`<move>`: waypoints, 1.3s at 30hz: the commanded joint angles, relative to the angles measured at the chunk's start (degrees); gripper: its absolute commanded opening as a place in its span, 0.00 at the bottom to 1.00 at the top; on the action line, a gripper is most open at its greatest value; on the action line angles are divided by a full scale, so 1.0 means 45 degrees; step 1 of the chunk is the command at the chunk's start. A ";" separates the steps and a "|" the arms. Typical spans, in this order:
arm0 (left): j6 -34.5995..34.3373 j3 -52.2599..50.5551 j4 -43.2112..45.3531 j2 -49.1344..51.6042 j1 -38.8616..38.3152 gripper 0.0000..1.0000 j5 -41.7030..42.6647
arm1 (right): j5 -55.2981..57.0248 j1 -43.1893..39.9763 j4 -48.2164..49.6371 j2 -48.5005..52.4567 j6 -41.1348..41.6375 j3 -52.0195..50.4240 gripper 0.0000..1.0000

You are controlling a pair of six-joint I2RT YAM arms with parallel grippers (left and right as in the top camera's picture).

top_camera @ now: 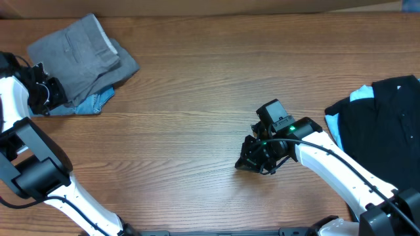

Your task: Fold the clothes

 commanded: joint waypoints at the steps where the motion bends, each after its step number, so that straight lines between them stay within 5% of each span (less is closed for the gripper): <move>1: -0.0277 0.0345 -0.0466 -0.0622 0.0199 0.04 0.0884 | -0.0102 0.0044 0.0024 -0.0131 -0.0087 0.0199 0.04; 15: -0.0840 0.0714 -0.3444 -0.2735 0.0248 0.08 0.1404 | 0.0141 0.0039 0.0073 -0.0131 -0.0398 0.0199 0.04; 17: -0.0840 0.0612 -0.3657 -0.2735 0.0185 0.13 0.1365 | 0.0141 0.0039 0.0078 -0.0131 -0.0437 0.0199 0.04; 20: -0.0947 0.0554 -0.3813 -0.2735 0.0053 0.35 0.0627 | 0.0141 0.0039 0.0083 -0.0131 -0.0442 0.0199 0.04; 25: -0.1030 0.0646 -0.3507 -0.2744 0.0214 0.52 0.0330 | 0.0141 0.0039 0.0078 -0.0131 -0.0670 0.0199 0.04; 39: -0.1122 0.0845 0.0068 -0.1651 0.0573 0.52 0.0000 | 0.0233 0.0039 0.0306 -0.0131 -0.0665 0.0199 0.05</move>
